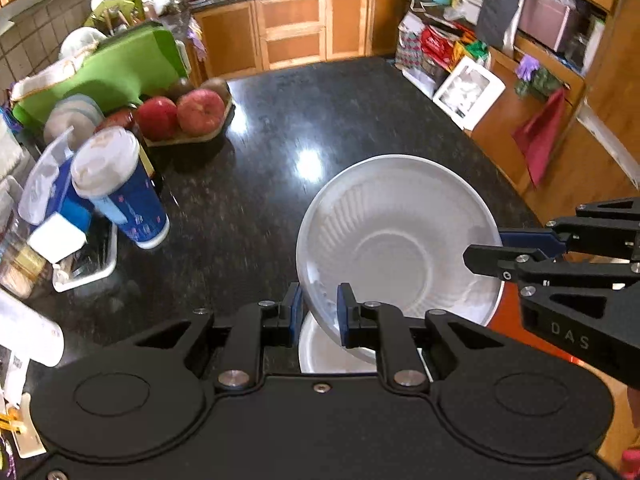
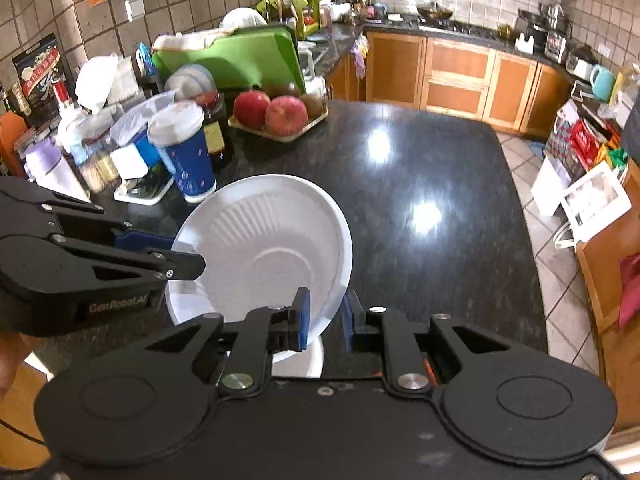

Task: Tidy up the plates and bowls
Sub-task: 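Carry the held white bowl with both grippers toward the orange plate stack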

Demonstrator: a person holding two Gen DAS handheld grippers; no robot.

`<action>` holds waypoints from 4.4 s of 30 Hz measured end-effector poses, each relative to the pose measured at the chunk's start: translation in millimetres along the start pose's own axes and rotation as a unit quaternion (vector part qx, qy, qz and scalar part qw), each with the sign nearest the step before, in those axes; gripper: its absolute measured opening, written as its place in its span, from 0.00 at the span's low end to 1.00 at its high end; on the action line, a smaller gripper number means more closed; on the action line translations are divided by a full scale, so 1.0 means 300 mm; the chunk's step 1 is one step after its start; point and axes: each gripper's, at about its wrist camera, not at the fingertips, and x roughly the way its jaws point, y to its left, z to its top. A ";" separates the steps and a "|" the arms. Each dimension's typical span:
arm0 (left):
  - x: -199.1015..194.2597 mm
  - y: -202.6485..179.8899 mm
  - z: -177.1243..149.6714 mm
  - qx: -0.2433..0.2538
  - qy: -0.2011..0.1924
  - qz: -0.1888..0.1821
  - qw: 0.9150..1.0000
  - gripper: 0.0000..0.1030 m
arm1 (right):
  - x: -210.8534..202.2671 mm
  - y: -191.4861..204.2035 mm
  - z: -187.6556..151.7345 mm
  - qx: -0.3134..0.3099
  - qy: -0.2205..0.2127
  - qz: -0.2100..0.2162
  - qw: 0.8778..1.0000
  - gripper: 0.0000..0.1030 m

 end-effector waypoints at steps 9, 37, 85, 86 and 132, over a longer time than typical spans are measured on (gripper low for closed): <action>0.023 -0.015 -0.104 0.028 0.020 -0.008 0.999 0.23 | 0.047 0.040 -0.095 0.007 0.035 0.000 0.999 0.18; 0.162 0.015 -0.157 0.024 0.073 -0.023 0.997 0.29 | 0.178 0.030 -0.146 0.010 0.090 0.004 0.996 0.18; 0.156 0.052 -0.179 -0.010 -0.020 -0.038 0.999 0.45 | 0.186 0.032 -0.157 0.026 0.047 -0.010 0.999 0.35; 0.159 0.054 -0.180 -0.015 -0.022 -0.038 0.999 0.45 | 0.186 0.028 -0.159 0.029 0.043 -0.010 0.999 0.35; 0.173 0.059 -0.287 -0.063 -0.058 -0.019 0.996 0.45 | 0.216 0.041 -0.283 0.122 -0.031 0.012 0.992 0.14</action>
